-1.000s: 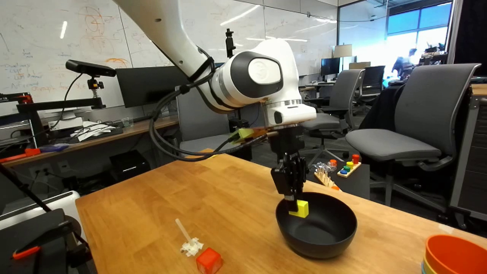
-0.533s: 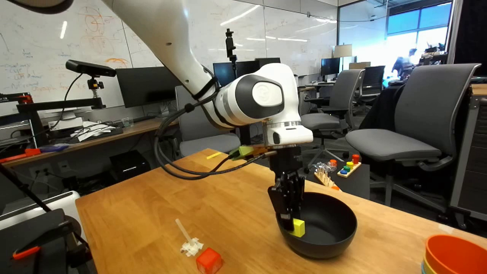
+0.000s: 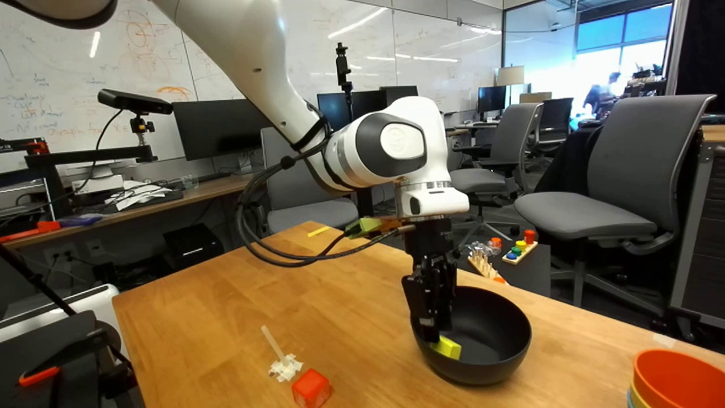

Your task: Put the yellow and orange block in the bowl

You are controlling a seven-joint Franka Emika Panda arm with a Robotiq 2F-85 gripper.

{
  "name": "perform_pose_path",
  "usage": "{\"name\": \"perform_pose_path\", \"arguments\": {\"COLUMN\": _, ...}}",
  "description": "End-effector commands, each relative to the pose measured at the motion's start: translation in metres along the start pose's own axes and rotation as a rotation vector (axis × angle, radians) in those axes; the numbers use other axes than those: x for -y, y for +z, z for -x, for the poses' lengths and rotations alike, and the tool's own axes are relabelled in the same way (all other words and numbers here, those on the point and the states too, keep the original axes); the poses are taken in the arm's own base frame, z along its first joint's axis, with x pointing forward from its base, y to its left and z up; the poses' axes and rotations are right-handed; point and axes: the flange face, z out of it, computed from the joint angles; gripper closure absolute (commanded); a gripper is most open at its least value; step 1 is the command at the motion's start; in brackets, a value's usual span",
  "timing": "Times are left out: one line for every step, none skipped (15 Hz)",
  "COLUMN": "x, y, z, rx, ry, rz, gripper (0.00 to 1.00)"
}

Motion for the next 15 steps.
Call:
{"name": "perform_pose_path", "arguments": {"x": 0.006, "y": -0.013, "z": -0.001, "rx": -0.008, "ry": 0.011, "rz": -0.001, "gripper": 0.21}}
{"name": "perform_pose_path", "arguments": {"x": 0.005, "y": -0.016, "z": 0.000, "rx": -0.007, "ry": 0.008, "rz": -0.009, "gripper": 0.12}}
{"name": "perform_pose_path", "arguments": {"x": 0.005, "y": -0.019, "z": 0.002, "rx": -0.010, "ry": 0.004, "rz": -0.013, "gripper": 0.05}}
{"name": "perform_pose_path", "arguments": {"x": 0.005, "y": -0.023, "z": 0.004, "rx": -0.012, "ry": -0.002, "rz": -0.024, "gripper": 0.01}}
{"name": "perform_pose_path", "arguments": {"x": 0.004, "y": -0.028, "z": 0.008, "rx": -0.016, "ry": -0.009, "rz": -0.034, "gripper": 0.00}}
{"name": "perform_pose_path", "arguments": {"x": 0.004, "y": -0.035, "z": 0.013, "rx": -0.021, "ry": -0.022, "rz": -0.052, "gripper": 0.00}}
{"name": "perform_pose_path", "arguments": {"x": 0.003, "y": -0.042, "z": 0.018, "rx": -0.026, "ry": -0.036, "rz": -0.068, "gripper": 0.00}}
{"name": "perform_pose_path", "arguments": {"x": 0.003, "y": -0.052, "z": 0.024, "rx": -0.031, "ry": -0.052, "rz": -0.089, "gripper": 0.00}}
{"name": "perform_pose_path", "arguments": {"x": 0.001, "y": -0.065, "z": 0.033, "rx": -0.044, "ry": -0.078, "rz": -0.118, "gripper": 0.00}}
{"name": "perform_pose_path", "arguments": {"x": -0.001, "y": -0.078, "z": 0.041, "rx": -0.061, "ry": -0.111, "rz": -0.147, "gripper": 0.00}}
{"name": "perform_pose_path", "arguments": {"x": -0.002, "y": -0.090, "z": 0.051, "rx": -0.071, "ry": -0.156, "rz": -0.180, "gripper": 0.00}}
{"name": "perform_pose_path", "arguments": {"x": -0.006, "y": -0.104, "z": 0.064, "rx": -0.085, "ry": -0.212, "rz": -0.215, "gripper": 0.00}}
{"name": "perform_pose_path", "arguments": {"x": -0.010, "y": -0.117, "z": 0.076, "rx": -0.098, "ry": -0.257, "rz": -0.241, "gripper": 0.00}}
{"name": "perform_pose_path", "arguments": {"x": -0.016, "y": -0.128, "z": 0.090, "rx": -0.111, "ry": -0.307, "rz": -0.265, "gripper": 0.00}}
{"name": "perform_pose_path", "arguments": {"x": -0.022, "y": -0.137, "z": 0.102, "rx": -0.122, "ry": -0.357, "rz": -0.283, "gripper": 0.00}}
